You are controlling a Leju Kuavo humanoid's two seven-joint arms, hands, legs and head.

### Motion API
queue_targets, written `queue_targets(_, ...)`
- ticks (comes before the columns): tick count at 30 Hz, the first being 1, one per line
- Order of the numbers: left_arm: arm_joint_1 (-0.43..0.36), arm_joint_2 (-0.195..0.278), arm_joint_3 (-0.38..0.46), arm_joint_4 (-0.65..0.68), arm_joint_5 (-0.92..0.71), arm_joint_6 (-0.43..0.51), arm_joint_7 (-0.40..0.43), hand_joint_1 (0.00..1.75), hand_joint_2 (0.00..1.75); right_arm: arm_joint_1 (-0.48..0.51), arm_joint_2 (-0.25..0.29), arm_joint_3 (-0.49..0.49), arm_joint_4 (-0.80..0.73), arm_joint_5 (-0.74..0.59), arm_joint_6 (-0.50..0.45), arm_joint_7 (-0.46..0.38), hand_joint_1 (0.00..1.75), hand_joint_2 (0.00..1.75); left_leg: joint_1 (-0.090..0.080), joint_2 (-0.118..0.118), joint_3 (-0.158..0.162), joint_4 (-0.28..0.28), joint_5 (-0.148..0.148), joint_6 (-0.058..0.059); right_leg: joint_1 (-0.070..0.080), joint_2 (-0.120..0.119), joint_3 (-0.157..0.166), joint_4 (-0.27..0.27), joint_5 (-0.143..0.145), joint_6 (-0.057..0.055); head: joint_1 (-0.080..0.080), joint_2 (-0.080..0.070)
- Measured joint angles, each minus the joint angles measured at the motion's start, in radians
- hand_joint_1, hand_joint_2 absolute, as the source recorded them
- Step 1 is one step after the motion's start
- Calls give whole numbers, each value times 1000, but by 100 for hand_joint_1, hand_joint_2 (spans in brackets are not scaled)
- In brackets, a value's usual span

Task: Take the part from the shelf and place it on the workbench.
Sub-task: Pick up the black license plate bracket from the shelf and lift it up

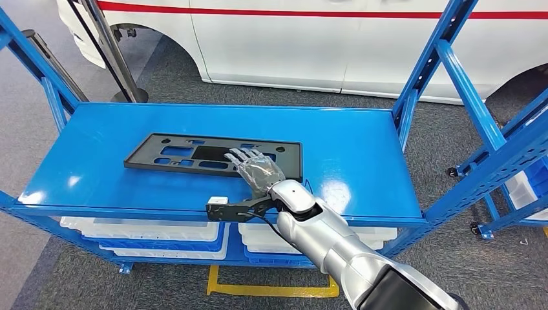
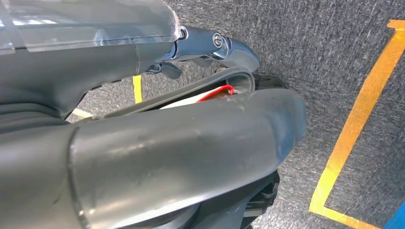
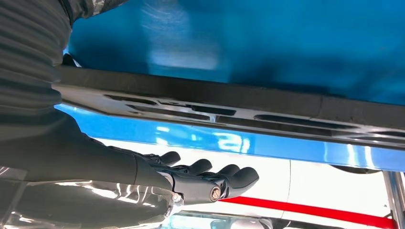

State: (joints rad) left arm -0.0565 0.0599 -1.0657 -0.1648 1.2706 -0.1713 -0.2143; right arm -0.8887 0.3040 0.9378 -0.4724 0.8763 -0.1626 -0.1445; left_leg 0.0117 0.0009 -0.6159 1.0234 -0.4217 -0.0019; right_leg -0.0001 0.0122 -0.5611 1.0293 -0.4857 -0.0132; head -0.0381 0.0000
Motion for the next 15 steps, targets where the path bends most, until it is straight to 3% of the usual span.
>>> queue_targets(6,0,0,0,0,0,0,1,0,0,0,0,4,6,0,0,1,0,175,0,0,0,0,0,0,0,0,0,0,0,0,0,0)
queue_targets(10,0,0,-1,0,-1,0,1,0,0,0,0,8,9,-5,11,-3,0,0,0,0,0,0,0,0,0,0,0,0,0,0,0,0)
queue_targets(14,0,0,-6,0,-5,-6,0,0,0,-4,0,10,16,-33,70,-49,0,175,0,0,0,0,0,0,0,0,0,0,0,0,0,0)
queue_targets(15,0,0,-7,0,-6,-8,0,0,0,-5,0,10,17,-40,77,-61,0,131,0,0,0,0,0,0,0,0,0,0,0,0,0,0)
